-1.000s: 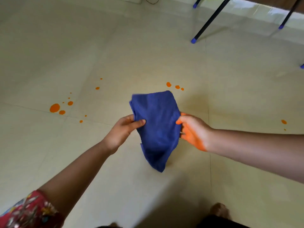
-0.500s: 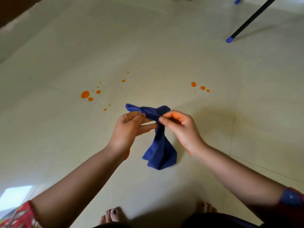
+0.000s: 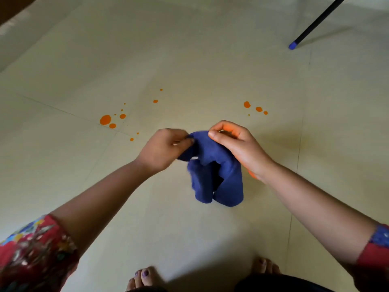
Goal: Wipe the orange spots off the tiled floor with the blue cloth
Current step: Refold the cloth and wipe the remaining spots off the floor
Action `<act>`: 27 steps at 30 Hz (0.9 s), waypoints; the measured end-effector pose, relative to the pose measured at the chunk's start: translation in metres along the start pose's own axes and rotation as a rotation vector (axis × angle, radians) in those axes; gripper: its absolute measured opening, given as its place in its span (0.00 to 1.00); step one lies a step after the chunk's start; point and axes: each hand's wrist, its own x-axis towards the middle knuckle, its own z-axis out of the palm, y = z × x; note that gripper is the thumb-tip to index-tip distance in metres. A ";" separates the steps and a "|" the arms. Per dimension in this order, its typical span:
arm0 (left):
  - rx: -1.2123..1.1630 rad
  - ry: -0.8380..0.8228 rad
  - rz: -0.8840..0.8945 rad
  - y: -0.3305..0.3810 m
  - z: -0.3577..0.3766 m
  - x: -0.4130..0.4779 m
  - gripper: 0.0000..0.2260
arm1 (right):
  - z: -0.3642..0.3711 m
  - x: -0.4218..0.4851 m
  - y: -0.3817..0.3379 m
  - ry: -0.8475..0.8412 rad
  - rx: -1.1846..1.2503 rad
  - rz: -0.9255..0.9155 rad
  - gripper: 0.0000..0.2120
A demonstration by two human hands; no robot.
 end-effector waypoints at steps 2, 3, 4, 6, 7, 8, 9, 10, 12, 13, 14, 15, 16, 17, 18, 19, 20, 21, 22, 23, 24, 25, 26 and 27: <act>-0.099 0.085 0.023 0.007 -0.006 0.002 0.14 | -0.011 -0.002 0.011 0.040 -0.310 -0.031 0.12; -0.120 0.110 0.042 0.010 -0.009 0.002 0.13 | -0.017 -0.004 0.022 0.047 -0.555 -0.010 0.14; -0.121 0.129 0.056 0.011 -0.010 0.000 0.12 | -0.022 -0.006 0.033 0.052 -0.770 0.053 0.14; -0.127 0.193 0.033 0.006 -0.009 -0.002 0.12 | -0.035 -0.010 0.055 0.055 -0.983 0.265 0.10; -0.130 0.219 -0.007 0.001 -0.007 -0.003 0.12 | -0.044 -0.013 0.064 0.069 -0.983 0.367 0.08; -0.126 0.236 -0.060 -0.006 -0.006 -0.003 0.13 | -0.053 -0.015 0.068 0.104 -0.938 0.435 0.06; -0.112 0.235 -0.116 -0.012 -0.005 -0.003 0.13 | -0.062 -0.015 0.070 0.157 -0.880 0.467 0.05; -0.083 0.217 -0.167 -0.020 -0.005 -0.005 0.13 | -0.070 -0.016 0.070 0.207 -0.839 0.471 0.06; -0.063 0.138 -0.236 -0.030 -0.007 -0.009 0.14 | -0.082 -0.015 0.063 0.238 -0.850 0.464 0.07; -0.098 0.097 -0.251 -0.034 -0.010 -0.011 0.15 | -0.087 -0.014 0.059 0.204 -0.881 0.472 0.07; -0.166 0.054 -0.255 -0.036 -0.014 -0.012 0.16 | -0.093 -0.013 0.054 0.138 -0.890 0.478 0.08; -0.269 0.008 -0.259 -0.037 -0.019 -0.013 0.16 | -0.098 -0.013 0.047 0.057 -0.837 0.479 0.08; -0.396 -0.034 -0.273 -0.038 -0.025 -0.013 0.16 | -0.103 -0.012 0.042 -0.006 -0.708 0.477 0.09; -0.539 -0.074 -0.305 -0.041 -0.029 -0.013 0.18 | -0.106 -0.013 0.038 -0.036 -0.515 0.478 0.09; -0.673 -0.107 -0.358 -0.048 -0.032 -0.013 0.22 | -0.108 -0.014 0.037 -0.024 -0.281 0.480 0.08; -0.762 -0.124 -0.435 -0.058 -0.032 -0.014 0.28 | -0.109 -0.015 0.042 0.010 -0.015 0.499 0.10; -0.773 -0.125 -0.528 -0.070 -0.028 -0.017 0.31 | -0.107 -0.015 0.054 0.047 0.241 0.535 0.11; -0.719 -0.109 -0.611 -0.082 -0.020 -0.021 0.29 | -0.101 -0.018 0.069 0.082 0.410 0.586 0.10; -0.631 -0.077 -0.672 -0.093 -0.012 -0.025 0.21 | -0.093 -0.020 0.086 0.103 0.442 0.643 0.10; -0.540 -0.046 -0.719 -0.103 -0.003 -0.028 0.14 | -0.087 -0.023 0.103 0.100 0.356 0.709 0.10; -0.479 -0.022 -0.756 -0.111 0.005 -0.031 0.11 | -0.081 -0.024 0.115 0.100 0.249 0.753 0.11; -0.444 0.000 -0.778 -0.118 0.012 -0.034 0.10 | -0.077 -0.026 0.124 0.109 0.187 0.778 0.13; -0.413 0.033 -0.778 -0.123 0.018 -0.035 0.11 | -0.077 -0.027 0.129 0.133 0.178 0.789 0.15; -0.373 0.081 -0.767 -0.125 0.021 -0.037 0.11 | -0.078 -0.028 0.131 0.156 0.176 0.786 0.16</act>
